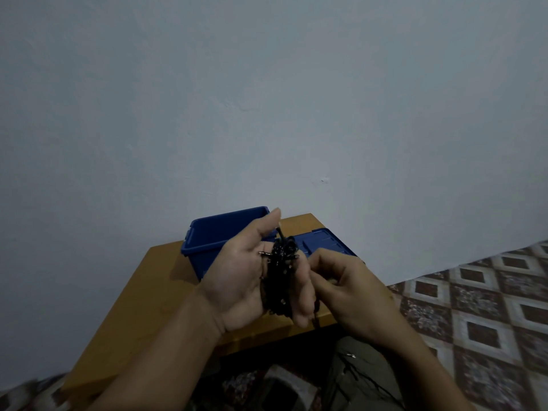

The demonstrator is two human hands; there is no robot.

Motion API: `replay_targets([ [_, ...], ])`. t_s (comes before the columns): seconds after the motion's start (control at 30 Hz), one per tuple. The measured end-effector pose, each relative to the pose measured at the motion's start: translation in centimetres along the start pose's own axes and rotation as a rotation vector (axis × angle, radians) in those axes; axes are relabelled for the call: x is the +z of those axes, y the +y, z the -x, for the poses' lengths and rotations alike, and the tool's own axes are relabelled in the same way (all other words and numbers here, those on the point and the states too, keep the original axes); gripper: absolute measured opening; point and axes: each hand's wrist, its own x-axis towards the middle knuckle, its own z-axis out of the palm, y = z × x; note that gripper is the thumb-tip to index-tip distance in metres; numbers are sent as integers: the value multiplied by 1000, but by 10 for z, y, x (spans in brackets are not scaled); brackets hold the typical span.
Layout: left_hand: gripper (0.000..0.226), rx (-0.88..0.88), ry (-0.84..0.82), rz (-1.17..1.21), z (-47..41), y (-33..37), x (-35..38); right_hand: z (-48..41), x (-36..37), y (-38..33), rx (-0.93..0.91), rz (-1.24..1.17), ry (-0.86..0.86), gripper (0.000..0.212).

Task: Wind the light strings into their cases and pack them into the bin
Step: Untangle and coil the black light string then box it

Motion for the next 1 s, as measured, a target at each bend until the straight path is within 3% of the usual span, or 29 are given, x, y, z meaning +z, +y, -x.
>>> replay_targets([
  [0.2, 83, 98, -30, 175, 1, 2, -4, -1, 4, 4, 5, 20, 26, 15],
  [0.37, 96, 135, -26, 238, -1, -2, -3, 1, 5, 1, -20, 65, -76, 45],
  [0.5, 94, 168, -27, 362, -1, -2, 1, 1, 6, -1, -22, -9, -135, 17],
  [0.63, 93, 198, 95, 365, -3, -2, 3, 1, 7, 6, -9, -43, -152, 22],
  [0.83, 96, 296, 254, 382, -5, 5, 11, -1, 10, 10, 94, -133, -60, 12],
  [1.0, 102, 343, 285, 346, -7, 8, 11, 0, 6, 6, 204, -301, -267, 27],
])
